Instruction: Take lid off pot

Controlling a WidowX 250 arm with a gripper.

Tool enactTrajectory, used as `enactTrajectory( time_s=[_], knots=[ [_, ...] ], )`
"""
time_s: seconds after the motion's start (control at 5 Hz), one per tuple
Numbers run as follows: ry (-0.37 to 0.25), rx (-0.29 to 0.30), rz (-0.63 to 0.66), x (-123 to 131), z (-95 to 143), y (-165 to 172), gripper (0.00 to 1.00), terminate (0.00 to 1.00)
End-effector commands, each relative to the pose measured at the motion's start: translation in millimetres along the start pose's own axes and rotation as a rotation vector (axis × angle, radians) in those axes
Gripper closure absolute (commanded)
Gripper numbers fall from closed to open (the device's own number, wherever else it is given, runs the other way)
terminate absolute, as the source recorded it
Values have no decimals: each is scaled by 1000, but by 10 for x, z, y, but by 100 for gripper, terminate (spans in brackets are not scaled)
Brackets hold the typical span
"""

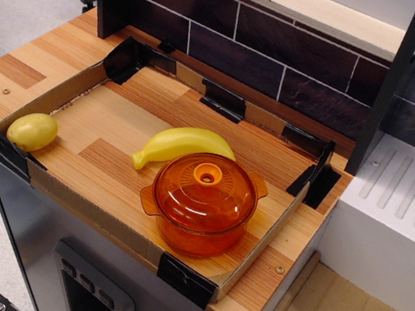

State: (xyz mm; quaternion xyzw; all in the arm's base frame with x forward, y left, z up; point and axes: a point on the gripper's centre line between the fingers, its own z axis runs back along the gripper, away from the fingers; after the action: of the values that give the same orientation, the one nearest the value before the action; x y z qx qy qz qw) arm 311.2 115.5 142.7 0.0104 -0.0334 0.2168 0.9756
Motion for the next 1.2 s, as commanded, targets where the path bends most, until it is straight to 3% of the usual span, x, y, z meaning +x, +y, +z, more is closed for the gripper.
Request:
enactTrajectory(
  time_s=[0.0, 0.2, 0.6, 1.0],
  knots=[
    [0, 0, 0, 0, 0, 0, 0, 0],
    [-21, 1, -77, -214, -73, -210, 0, 0],
    [69, -69, -248, -763, -69, -607, 0, 0],
    [91, -66, -331, -1153, -228, -835, 0, 0]
  ],
)
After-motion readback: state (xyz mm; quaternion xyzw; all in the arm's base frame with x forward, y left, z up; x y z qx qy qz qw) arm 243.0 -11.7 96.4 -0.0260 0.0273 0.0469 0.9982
